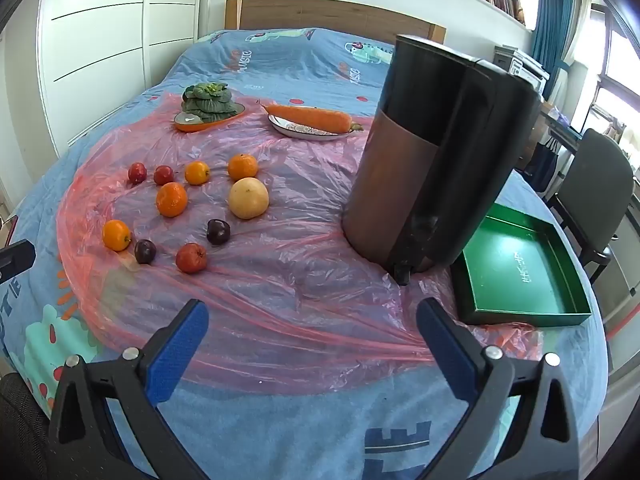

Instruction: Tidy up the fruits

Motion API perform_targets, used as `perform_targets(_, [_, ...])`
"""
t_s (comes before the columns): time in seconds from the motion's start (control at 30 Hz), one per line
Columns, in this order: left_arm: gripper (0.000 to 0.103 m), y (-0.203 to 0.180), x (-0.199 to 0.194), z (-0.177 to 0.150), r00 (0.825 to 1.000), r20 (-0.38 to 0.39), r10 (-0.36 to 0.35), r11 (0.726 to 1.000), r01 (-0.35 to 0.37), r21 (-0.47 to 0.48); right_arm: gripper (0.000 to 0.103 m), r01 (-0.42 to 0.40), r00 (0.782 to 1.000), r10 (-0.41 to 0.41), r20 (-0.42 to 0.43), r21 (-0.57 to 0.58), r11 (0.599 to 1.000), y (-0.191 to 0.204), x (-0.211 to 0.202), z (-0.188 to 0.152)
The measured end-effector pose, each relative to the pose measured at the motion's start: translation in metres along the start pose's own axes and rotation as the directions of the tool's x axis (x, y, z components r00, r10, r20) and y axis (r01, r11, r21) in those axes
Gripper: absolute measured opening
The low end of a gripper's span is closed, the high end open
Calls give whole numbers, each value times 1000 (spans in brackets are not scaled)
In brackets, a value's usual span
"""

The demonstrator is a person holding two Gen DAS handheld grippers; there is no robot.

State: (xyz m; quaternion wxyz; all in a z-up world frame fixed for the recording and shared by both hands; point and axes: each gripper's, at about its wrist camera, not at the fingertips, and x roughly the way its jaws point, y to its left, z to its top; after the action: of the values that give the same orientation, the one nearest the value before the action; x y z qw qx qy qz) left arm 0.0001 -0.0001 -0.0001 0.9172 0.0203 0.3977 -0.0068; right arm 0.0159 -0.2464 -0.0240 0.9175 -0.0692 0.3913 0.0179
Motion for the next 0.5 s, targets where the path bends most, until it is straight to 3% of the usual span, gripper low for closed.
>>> perform_targets(0.5, [102,-4,-2,-3,1000,-6,-8,1000,8,-5,103,11,1000,-11,4,-9,1000,0,-1,-1])
